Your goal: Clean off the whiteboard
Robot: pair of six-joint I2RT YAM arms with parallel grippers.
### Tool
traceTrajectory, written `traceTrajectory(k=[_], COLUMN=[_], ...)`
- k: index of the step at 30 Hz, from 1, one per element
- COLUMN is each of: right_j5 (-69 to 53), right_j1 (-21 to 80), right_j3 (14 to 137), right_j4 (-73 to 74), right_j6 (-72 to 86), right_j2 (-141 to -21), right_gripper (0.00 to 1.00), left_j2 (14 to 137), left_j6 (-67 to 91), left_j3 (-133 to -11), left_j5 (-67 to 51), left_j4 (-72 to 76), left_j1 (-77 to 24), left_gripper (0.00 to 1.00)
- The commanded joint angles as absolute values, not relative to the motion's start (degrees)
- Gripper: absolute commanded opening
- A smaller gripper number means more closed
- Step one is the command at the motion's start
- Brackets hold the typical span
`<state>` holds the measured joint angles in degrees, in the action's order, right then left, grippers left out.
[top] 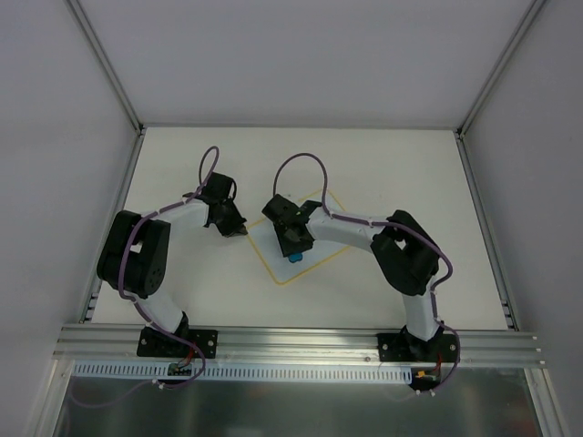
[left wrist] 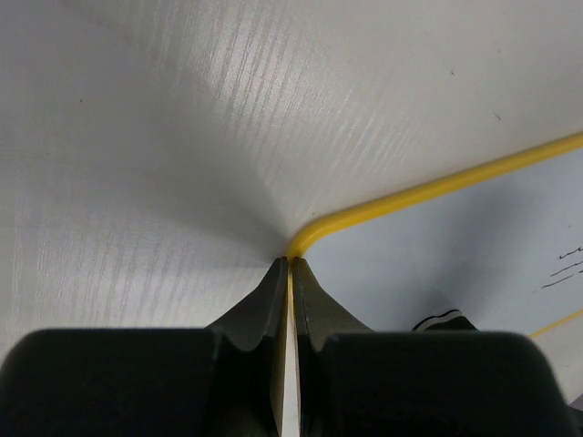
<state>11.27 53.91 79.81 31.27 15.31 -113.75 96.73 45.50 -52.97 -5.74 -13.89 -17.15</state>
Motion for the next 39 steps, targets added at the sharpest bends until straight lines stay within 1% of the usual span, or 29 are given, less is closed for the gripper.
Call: traceTrajectory(k=[1,7,16,20,21,24,28,32,39], right_j5=[8.4,12.0,14.6,13.5,13.5,13.0,11.3,10.8,8.7], right_j1=[53.4,48.6,36.6,30.8,30.8,30.8,32.1,35.2,39.9], right_j3=[80.9,84.5,72.0,71.5,71.9,74.5,81.0,90.9,103.9], right_j4=[33.9,37.1,36.9,37.0,37.0,37.2,38.8,41.3,43.3], right_j6=[15.8,15.4,13.5,11.3,11.3,10.4,10.5,11.6,13.4], right_j2=[-118.2,-120.8,-113.4,-112.2,-112.4,-113.5,-117.6,-122.9,-130.1], right_gripper=[0.01,0.00,0.00,0.00,0.00,0.00,0.00,0.00,0.00], left_j2=[97.6,97.1,97.0,97.0,97.0,96.8,96.7,96.6,96.3], left_j6=[43.1,42.5,42.3,42.0,42.0,42.0,41.8,41.6,41.2], left_j3=[-50.2,-49.6,-48.8,-48.5,-48.5,-48.3,-48.3,-48.3,-47.6], left_j5=[-3.2,-3.2,-3.0,-3.2,-3.2,-3.4,-4.0,-4.4,-4.6], left_j4=[-19.8,-20.0,-20.0,-19.9,-19.9,-19.8,-19.9,-19.9,-19.9], left_j1=[-17.1,-17.1,-16.2,-16.2,-16.2,-16.3,-16.2,-16.3,-16.3], left_gripper=[0.00,0.00,0.00,0.00,0.00,0.00,0.00,0.00,0.00])
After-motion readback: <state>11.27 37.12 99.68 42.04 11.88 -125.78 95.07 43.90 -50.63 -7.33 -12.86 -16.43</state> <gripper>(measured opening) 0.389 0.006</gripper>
